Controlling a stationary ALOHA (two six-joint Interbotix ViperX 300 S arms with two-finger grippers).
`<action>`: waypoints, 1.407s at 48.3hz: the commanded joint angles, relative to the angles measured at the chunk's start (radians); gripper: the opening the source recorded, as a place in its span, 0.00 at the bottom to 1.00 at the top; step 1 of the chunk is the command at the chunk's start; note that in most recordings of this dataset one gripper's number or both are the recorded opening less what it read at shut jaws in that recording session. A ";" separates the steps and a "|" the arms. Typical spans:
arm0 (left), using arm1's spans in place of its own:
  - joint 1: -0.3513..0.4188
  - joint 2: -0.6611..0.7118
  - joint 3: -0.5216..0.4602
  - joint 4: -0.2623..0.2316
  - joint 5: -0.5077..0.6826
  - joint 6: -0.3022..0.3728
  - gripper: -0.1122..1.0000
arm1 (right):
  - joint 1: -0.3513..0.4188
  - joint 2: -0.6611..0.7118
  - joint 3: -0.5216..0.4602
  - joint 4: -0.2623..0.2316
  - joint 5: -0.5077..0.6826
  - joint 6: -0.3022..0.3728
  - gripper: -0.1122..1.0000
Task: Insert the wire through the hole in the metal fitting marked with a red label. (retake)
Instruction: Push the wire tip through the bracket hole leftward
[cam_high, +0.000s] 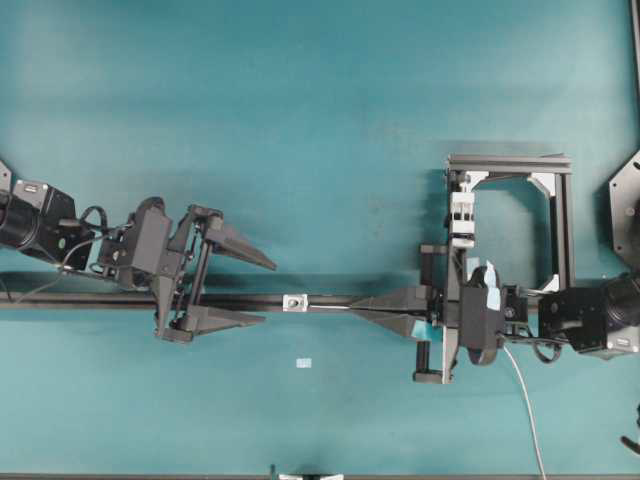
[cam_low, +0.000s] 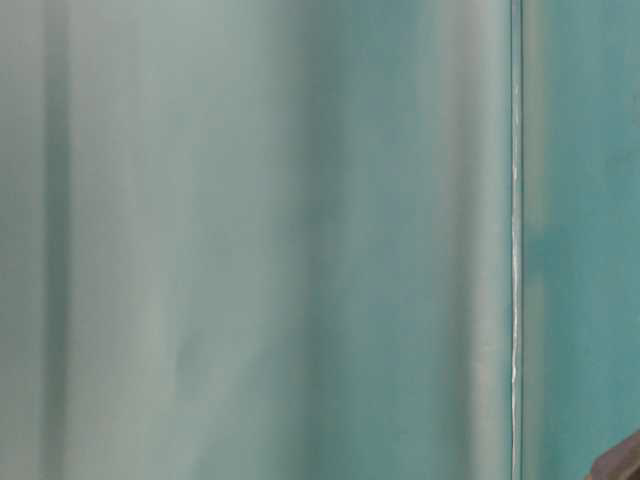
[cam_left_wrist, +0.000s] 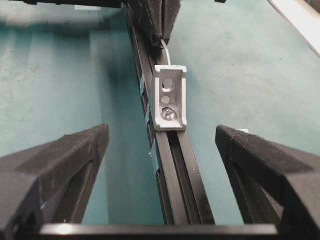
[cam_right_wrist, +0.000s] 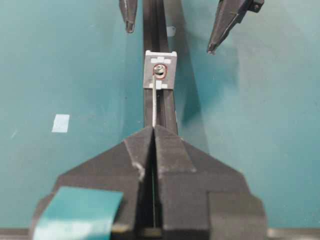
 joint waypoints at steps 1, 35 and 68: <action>-0.003 -0.012 -0.008 -0.003 -0.005 -0.002 0.67 | -0.003 -0.011 -0.012 0.000 -0.014 -0.002 0.12; -0.003 -0.012 -0.008 -0.003 -0.003 -0.002 0.67 | -0.032 0.017 -0.052 -0.002 -0.014 -0.008 0.12; -0.003 -0.012 -0.008 -0.003 -0.002 -0.002 0.67 | -0.057 0.048 -0.114 -0.011 -0.008 -0.026 0.12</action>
